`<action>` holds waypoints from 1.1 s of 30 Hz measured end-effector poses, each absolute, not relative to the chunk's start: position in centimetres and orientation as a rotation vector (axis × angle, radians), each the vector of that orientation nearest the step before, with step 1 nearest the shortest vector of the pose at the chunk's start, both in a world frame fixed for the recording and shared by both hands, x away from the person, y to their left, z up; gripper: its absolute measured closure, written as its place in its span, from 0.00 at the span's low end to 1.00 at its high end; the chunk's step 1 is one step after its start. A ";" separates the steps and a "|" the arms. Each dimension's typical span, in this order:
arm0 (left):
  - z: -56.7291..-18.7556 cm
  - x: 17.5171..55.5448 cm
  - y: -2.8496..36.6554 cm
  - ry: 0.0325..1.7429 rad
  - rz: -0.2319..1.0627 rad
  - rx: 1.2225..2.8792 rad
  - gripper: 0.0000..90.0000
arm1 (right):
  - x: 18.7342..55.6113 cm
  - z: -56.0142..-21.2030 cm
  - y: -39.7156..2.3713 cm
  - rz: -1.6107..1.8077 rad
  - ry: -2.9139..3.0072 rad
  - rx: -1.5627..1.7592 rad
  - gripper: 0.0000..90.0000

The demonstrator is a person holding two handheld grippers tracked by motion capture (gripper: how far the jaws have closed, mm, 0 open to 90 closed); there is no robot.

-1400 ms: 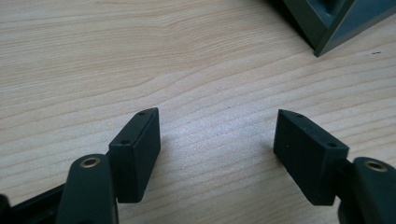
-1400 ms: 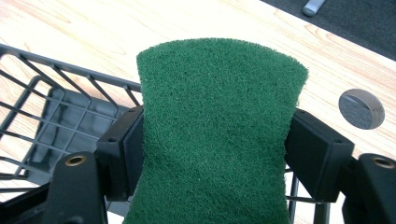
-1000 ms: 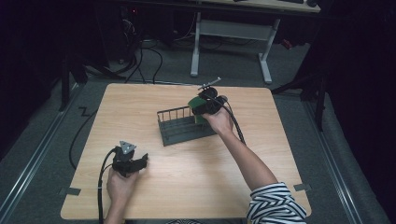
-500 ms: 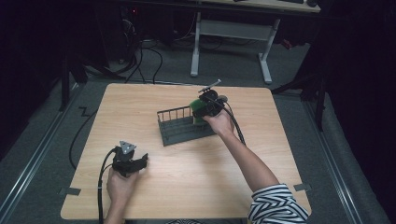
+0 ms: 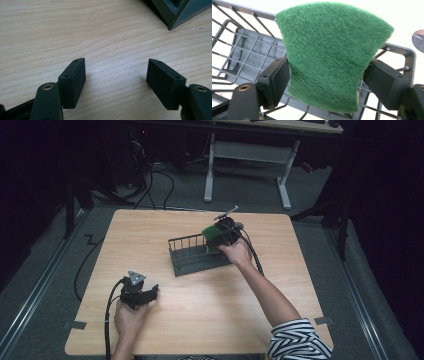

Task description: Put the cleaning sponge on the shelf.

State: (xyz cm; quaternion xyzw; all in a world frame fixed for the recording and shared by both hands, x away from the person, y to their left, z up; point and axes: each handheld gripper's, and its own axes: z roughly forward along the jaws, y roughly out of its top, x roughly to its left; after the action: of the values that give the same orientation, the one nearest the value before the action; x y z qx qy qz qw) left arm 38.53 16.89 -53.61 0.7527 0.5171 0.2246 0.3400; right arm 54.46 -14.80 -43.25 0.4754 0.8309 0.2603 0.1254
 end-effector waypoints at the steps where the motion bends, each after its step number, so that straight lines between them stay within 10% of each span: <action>1: -53.6 38.5 16.9 1.346 0.586 1.958 0.36 | 54.5 -43.3 -14.8 0.758 2.421 1.385 0.21; 33: -53.6 38.5 16.9 1.346 0.583 1.959 0.36 | 51.4 -40.1 -18.9 0.880 2.395 1.382 0.21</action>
State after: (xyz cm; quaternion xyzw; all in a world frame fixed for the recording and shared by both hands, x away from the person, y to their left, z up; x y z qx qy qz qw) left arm 38.53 16.88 -53.61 0.7527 0.5172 0.2240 0.3401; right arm 51.40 -18.88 -40.06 0.4728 0.8194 0.3012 0.1196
